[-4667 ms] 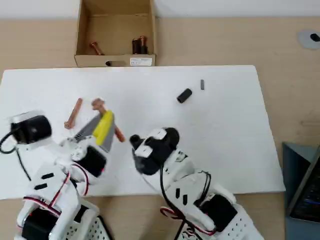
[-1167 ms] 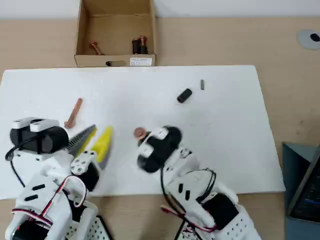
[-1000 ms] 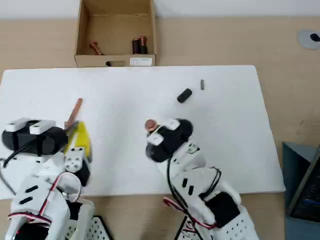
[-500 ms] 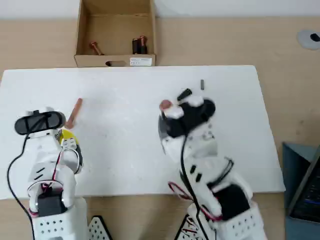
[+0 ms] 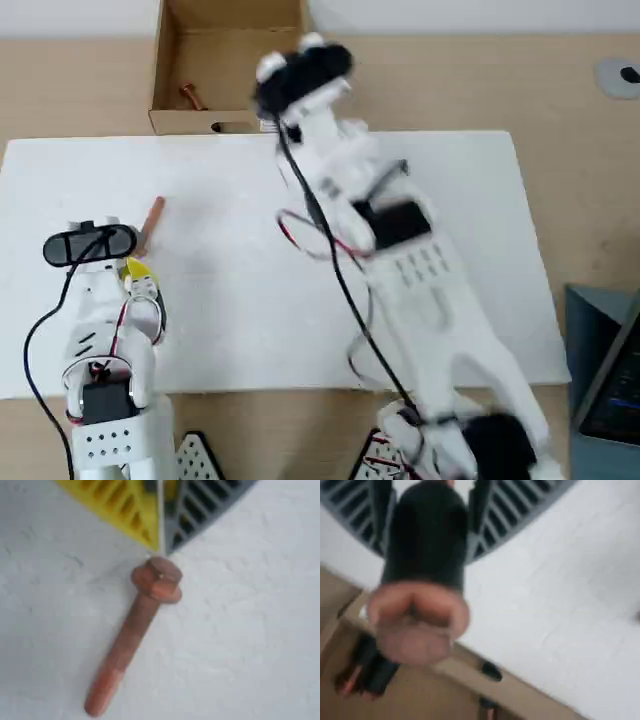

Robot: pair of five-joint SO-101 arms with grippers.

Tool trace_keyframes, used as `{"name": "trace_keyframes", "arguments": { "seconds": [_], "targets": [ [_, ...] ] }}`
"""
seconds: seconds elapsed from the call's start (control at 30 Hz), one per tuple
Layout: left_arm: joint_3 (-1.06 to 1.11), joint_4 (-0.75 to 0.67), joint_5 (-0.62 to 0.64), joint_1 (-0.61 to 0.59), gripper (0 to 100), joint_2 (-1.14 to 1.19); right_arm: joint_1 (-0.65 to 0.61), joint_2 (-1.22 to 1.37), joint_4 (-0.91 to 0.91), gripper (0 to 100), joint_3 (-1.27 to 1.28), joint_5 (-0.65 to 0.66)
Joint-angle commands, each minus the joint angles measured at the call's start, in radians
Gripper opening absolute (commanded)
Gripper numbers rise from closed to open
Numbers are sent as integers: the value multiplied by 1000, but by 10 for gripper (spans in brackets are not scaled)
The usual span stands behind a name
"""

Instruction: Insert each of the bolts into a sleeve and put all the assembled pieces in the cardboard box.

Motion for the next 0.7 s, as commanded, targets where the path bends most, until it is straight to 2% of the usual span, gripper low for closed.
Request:
{"name": "trace_keyframes", "arguments": {
  "seconds": [0.0,0.27,0.67],
  "targets": [
    [14,44,0,0,4,-7,13,191,-71,9,-248,74],
    [14,48,-2,-2,4,-7,8,564,-110,9,-616,215],
    [14,48,-2,-2,4,-7,8,1159,-112,9,-1191,545]
  ]
}}
